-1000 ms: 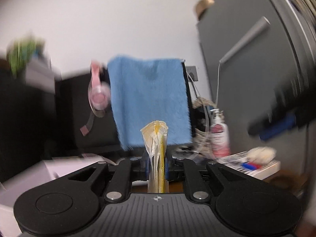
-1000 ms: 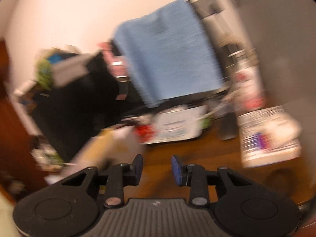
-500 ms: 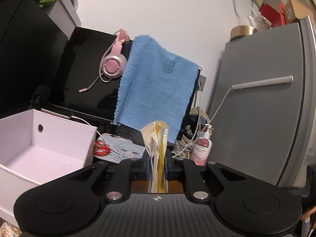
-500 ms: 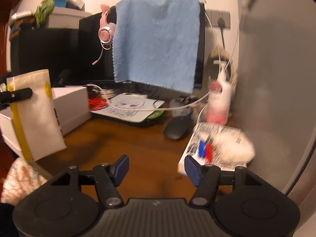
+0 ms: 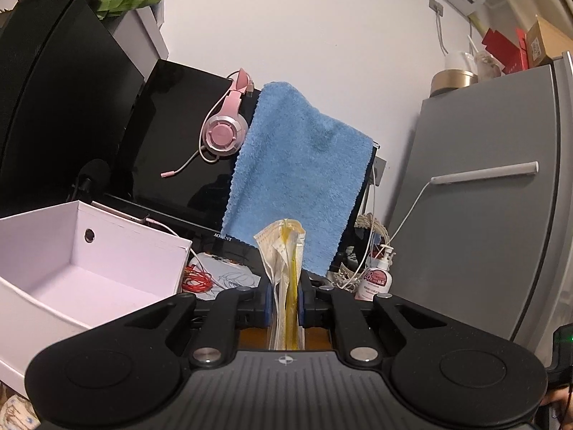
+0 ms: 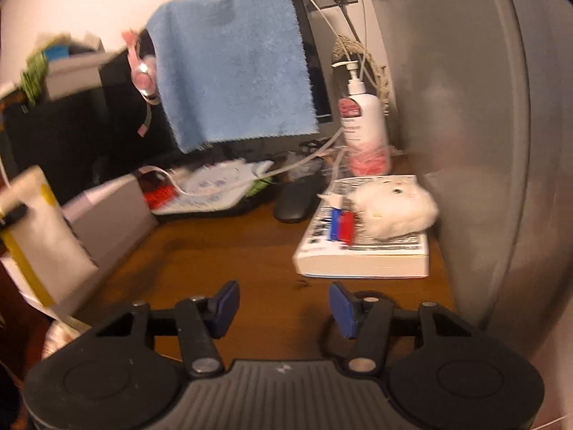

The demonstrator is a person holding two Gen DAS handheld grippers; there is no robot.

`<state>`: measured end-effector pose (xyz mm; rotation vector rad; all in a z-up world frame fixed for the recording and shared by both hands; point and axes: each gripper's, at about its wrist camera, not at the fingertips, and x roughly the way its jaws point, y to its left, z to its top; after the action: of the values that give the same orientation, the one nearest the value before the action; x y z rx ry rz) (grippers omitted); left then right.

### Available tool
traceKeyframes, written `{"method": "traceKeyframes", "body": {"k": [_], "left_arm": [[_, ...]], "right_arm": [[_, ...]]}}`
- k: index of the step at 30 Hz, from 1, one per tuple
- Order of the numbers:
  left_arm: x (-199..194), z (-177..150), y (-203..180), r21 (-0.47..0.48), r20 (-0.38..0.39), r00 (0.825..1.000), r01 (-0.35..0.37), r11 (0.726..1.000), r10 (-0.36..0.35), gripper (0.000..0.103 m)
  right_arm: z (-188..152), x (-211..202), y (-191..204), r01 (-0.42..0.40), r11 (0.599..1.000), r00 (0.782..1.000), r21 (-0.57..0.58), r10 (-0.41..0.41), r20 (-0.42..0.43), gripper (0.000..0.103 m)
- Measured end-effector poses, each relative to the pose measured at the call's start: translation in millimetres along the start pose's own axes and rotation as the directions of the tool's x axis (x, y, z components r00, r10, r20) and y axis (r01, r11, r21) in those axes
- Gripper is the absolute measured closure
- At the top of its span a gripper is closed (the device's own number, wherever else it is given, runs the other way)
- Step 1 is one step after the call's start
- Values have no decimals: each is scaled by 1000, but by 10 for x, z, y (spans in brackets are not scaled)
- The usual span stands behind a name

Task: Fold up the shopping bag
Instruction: 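Move the right gripper down to the black hair tie on the desk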

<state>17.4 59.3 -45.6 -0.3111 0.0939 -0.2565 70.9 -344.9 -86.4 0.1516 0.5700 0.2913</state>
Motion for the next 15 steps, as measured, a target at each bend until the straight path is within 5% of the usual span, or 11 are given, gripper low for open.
{"method": "traceKeyframes", "body": {"k": [2, 9, 13, 15], "left_arm": [[-3, -4, -3, 3, -1, 1000, 0, 1000, 0, 91], [3, -1, -7, 15, -11, 1000, 4, 1000, -4, 91], [7, -1, -6, 15, -14, 1000, 3, 1000, -3, 90], [12, -1, -2, 15, -14, 1000, -1, 1000, 2, 90]], "right_arm": [[-44, 64, -10, 23, 1000, 999, -19, -24, -28, 67], [-197, 256, -42, 75, 996, 990, -52, -81, -115, 68], [-221, 288, -9, 115, 987, 984, -111, -128, -125, 96], [-227, 289, 24, 121, 982, 982, -144, -140, -127, 101]]}}
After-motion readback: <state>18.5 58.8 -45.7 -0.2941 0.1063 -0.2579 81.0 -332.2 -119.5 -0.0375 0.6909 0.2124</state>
